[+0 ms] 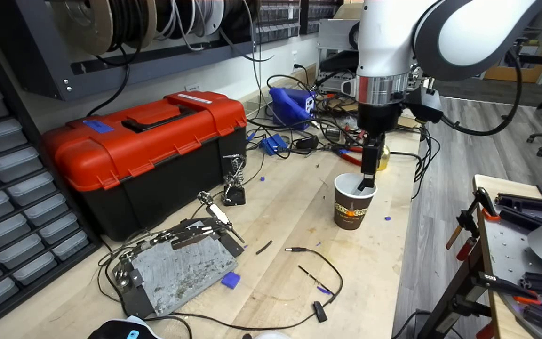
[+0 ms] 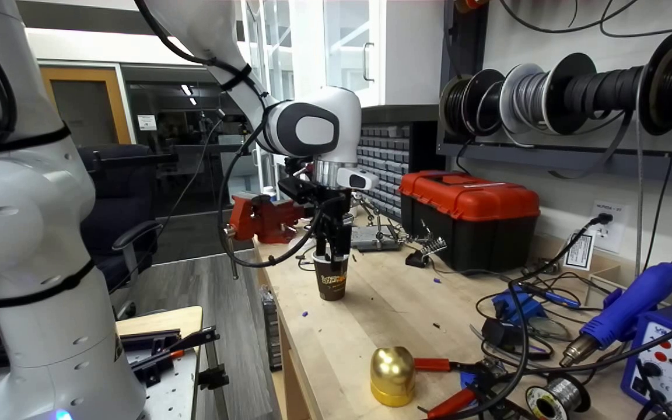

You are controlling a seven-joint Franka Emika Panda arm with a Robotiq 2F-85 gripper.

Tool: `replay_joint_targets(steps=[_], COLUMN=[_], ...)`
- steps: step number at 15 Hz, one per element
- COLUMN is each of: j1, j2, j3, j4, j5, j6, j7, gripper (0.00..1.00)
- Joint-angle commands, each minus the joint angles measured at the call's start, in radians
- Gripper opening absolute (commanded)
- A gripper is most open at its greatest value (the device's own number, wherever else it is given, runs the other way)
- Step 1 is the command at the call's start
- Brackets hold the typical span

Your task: Put the black sharpie on the table

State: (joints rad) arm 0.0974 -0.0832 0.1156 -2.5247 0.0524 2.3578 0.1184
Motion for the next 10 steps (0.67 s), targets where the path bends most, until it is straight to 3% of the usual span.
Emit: replay_joint_targets(steps=[1, 10], j1=[-0.001, 0.006], j2=[0.000, -0.011], j3=[-0.002, 0.003], j4=[0.004, 0.019], j5=[-0.018, -0.014], j6=[0.025, 0.014], j7=[0.020, 0.011], gripper=[0.61, 0.02])
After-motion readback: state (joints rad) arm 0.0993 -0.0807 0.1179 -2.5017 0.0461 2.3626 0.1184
